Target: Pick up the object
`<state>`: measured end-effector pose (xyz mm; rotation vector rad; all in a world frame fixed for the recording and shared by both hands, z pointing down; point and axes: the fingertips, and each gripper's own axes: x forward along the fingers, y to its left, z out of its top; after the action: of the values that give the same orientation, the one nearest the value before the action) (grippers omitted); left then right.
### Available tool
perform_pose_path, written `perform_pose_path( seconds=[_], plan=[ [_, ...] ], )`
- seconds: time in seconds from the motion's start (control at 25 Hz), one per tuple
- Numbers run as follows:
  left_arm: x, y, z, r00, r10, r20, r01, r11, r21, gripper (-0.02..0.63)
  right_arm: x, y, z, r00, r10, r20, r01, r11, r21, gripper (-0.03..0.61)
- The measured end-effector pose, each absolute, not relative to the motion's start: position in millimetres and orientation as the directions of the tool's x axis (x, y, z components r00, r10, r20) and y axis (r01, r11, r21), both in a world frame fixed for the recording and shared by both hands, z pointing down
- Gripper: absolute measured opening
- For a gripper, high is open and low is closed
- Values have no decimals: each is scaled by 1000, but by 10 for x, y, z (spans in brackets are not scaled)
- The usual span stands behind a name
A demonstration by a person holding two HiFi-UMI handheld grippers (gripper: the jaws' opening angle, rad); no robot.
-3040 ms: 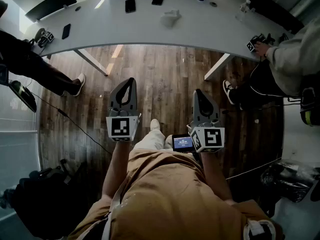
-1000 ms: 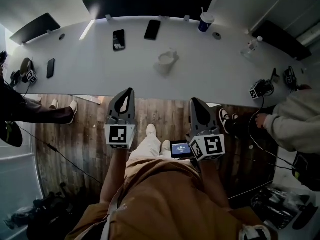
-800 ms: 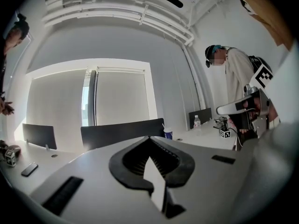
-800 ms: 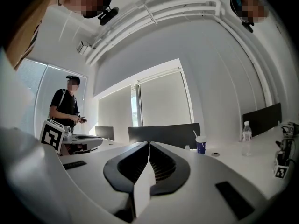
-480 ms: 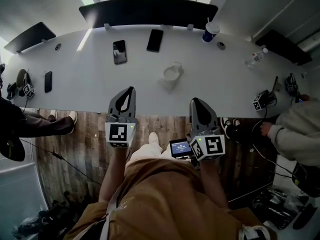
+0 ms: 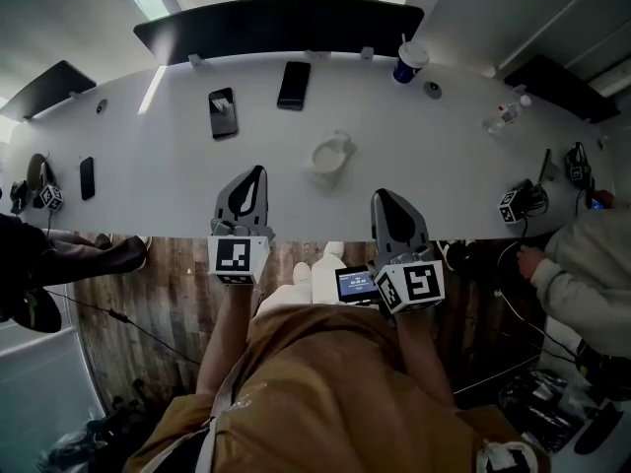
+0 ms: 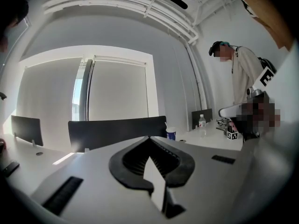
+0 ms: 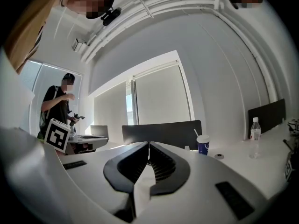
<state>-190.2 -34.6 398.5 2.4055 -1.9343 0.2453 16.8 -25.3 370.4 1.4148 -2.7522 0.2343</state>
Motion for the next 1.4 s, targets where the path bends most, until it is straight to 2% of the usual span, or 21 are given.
perform_pose_path(
  seconds=[0.24,0.48,0.84,1.16,1.4],
  plan=[
    [-1849,-732,4113,206,-957,204,-973,-223,-61,8,233,-778,3713,-599,-797,84,-800,588,-121,12],
    [-1740,-987,4380,247,-917,314,-959,-278,-59,8,379,-1034,3870,-604,-790,105,-795,587,-150,11],
    [-1742,-1381,4809,352,-826,441,-934,-341,106,8,385,-1259,4287,-608,-770,194,-794,580,-182,12],
    [-1742,-1586,5314,469,-698,541,-883,-381,274,13,380,-1507,4694,-568,-772,285,-819,565,-101,12],
    [-1576,-1623,5615,586,-560,585,-810,-424,405,105,300,-1550,4891,-570,-754,327,-815,570,-107,12]
  ],
)
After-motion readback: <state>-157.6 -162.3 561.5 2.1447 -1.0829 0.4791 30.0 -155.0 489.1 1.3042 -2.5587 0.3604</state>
